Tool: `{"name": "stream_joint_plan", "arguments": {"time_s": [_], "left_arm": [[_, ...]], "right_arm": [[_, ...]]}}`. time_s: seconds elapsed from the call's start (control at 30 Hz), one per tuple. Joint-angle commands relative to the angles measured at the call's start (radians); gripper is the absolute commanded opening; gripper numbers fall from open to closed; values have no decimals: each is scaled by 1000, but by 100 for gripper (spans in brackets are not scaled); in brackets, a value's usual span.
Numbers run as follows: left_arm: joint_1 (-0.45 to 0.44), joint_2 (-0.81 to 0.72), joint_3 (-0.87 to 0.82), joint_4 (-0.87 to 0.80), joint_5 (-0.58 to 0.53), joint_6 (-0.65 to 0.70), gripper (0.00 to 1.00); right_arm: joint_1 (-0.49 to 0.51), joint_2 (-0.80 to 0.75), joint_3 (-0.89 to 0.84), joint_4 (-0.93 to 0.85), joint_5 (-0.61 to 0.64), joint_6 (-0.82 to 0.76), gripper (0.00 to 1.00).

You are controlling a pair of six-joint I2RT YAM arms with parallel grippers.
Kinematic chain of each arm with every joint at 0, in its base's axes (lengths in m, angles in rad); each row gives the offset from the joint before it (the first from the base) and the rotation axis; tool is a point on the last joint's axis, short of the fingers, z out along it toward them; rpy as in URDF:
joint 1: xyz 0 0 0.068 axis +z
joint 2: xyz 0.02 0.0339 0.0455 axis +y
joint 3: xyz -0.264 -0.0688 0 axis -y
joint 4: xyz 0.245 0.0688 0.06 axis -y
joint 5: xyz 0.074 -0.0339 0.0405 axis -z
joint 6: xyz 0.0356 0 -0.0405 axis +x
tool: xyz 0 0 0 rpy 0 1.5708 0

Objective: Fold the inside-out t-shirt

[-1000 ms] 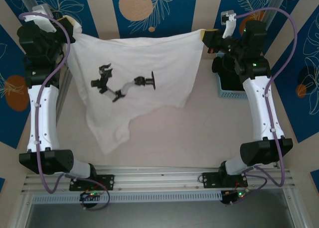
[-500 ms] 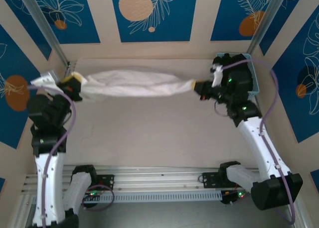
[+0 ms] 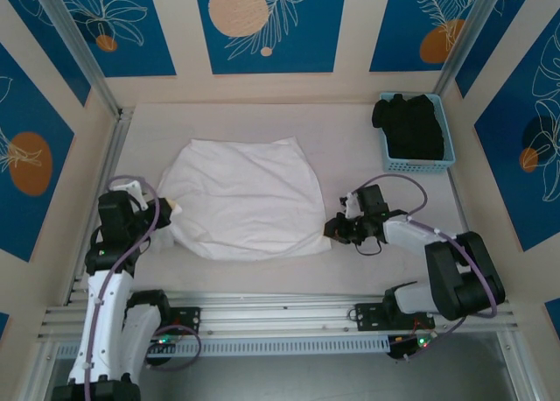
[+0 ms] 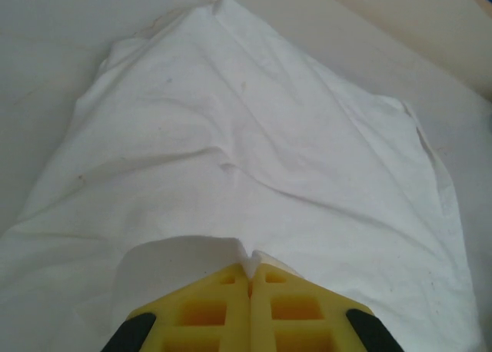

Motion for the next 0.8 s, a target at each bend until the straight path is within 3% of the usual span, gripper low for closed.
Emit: {"name": "stream_joint_plan", "arguments": {"time_s": [0.0,0.43,0.57,0.77], "left_arm": [[11,15,31,-16,11,35,0],[12,45,29,-2,14,38,0],[12,44,29,4,16,38,0],[11,40,31,0,16,43,0]], "right_arm": [[8,15,40,-41,38,40,20],[-30,4,83,-81,-48,22,44],[-43,63,123,-94,-46,2,43],[-46,122,151,-87,-84,-7,27]]}}
